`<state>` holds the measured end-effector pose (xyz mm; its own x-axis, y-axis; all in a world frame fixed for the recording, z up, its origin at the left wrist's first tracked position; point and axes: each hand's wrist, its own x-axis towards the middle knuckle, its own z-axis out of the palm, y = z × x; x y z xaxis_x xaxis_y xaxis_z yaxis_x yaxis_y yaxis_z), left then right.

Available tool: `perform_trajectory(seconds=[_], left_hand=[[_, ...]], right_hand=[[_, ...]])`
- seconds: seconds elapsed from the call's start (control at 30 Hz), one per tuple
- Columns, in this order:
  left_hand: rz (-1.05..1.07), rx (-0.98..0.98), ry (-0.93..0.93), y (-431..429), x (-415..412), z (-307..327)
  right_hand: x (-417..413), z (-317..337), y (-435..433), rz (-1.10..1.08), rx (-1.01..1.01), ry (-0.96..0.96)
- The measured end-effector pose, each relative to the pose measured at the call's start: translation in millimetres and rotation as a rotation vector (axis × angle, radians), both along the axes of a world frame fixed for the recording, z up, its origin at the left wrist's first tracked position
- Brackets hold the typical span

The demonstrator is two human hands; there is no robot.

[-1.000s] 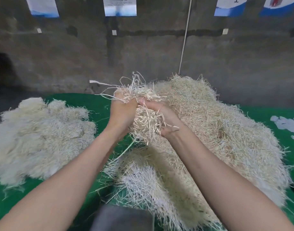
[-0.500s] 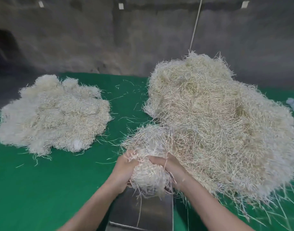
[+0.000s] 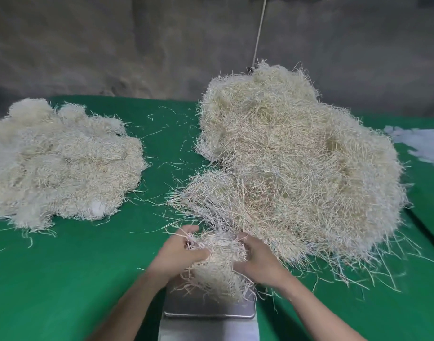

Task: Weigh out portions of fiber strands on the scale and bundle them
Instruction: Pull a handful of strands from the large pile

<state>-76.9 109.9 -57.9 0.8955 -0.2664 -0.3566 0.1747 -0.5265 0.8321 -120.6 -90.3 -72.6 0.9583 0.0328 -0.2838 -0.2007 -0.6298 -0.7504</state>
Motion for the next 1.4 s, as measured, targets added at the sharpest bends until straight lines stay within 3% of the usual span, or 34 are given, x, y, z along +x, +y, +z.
perform_trajectory(seconds=[0.13, 0.27, 0.57, 0.7, 0.87, 1.13, 1.4], left_hand=[[0.018, 0.1, -0.083, 26, 7, 19], [0.077, -0.01, -0.209, 30, 2, 22], [-0.182, 0.119, -0.324, 15, -13, -6], [-0.035, 0.126, -0.378, 13, -14, -7], [0.186, 0.198, -0.573, 12, -17, 4], [0.239, 0.075, -0.692, 2, -28, 43], [0.273, 0.036, -0.717, 0, -31, 53]], right_hand=[[1, -7, 0, 0.027, -0.009, -0.029], [4, -8, 2, 0.061, -0.013, -0.081], [6, -3, 2, 0.155, -0.052, 0.043], [5, 8, -2, 0.159, -0.053, 0.03], [4, 38, -8, 0.129, 0.043, -0.07], [-8, 61, -4, 0.022, 0.171, -0.399], [-12, 57, -15, -0.054, 0.242, -0.438]])
